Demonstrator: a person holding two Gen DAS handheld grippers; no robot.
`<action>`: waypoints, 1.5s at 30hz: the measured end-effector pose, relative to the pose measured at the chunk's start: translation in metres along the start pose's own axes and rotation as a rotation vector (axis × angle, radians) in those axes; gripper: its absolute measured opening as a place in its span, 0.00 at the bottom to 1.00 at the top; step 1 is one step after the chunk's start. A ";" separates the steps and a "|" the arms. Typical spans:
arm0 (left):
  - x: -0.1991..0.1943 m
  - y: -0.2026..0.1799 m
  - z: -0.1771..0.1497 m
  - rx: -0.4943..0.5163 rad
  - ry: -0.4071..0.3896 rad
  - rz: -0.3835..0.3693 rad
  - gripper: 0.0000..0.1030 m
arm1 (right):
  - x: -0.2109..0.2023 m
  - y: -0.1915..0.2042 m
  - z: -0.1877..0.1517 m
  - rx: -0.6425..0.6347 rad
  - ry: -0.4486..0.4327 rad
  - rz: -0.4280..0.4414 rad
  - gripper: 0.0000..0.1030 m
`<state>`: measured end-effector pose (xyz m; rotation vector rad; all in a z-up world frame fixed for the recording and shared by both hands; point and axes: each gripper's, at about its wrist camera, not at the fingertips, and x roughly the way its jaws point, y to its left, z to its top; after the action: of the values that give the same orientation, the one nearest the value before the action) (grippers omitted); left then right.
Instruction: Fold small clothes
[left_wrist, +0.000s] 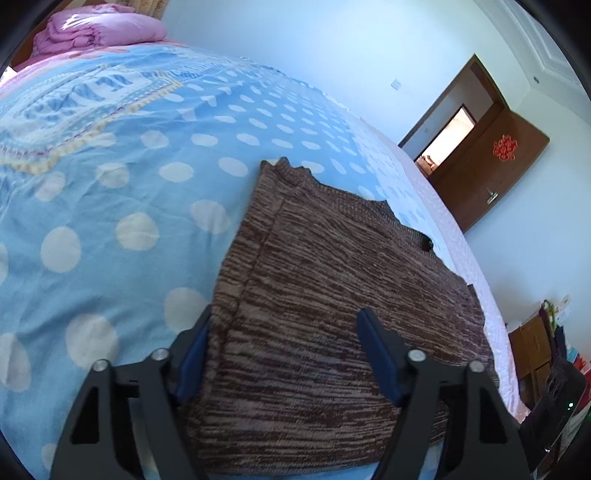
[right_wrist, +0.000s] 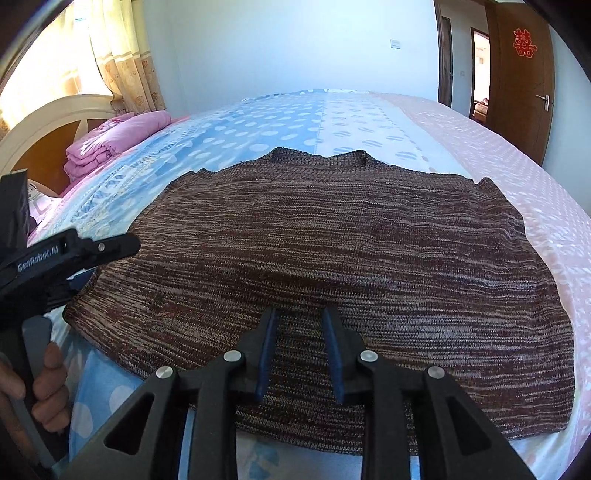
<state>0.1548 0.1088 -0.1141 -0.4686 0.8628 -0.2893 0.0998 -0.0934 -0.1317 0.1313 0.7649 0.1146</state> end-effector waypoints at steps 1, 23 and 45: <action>-0.002 0.005 0.000 -0.033 -0.005 -0.024 0.68 | 0.000 0.000 0.000 0.001 0.000 0.002 0.27; 0.004 -0.078 -0.022 0.338 -0.058 0.049 0.19 | -0.001 -0.005 -0.001 0.015 -0.001 0.021 0.28; 0.004 -0.077 -0.026 0.343 -0.057 0.010 0.19 | 0.073 0.067 0.132 -0.071 0.137 0.389 0.66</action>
<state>0.1332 0.0334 -0.0924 -0.1523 0.7414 -0.4043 0.2404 -0.0261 -0.0764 0.2049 0.8639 0.5243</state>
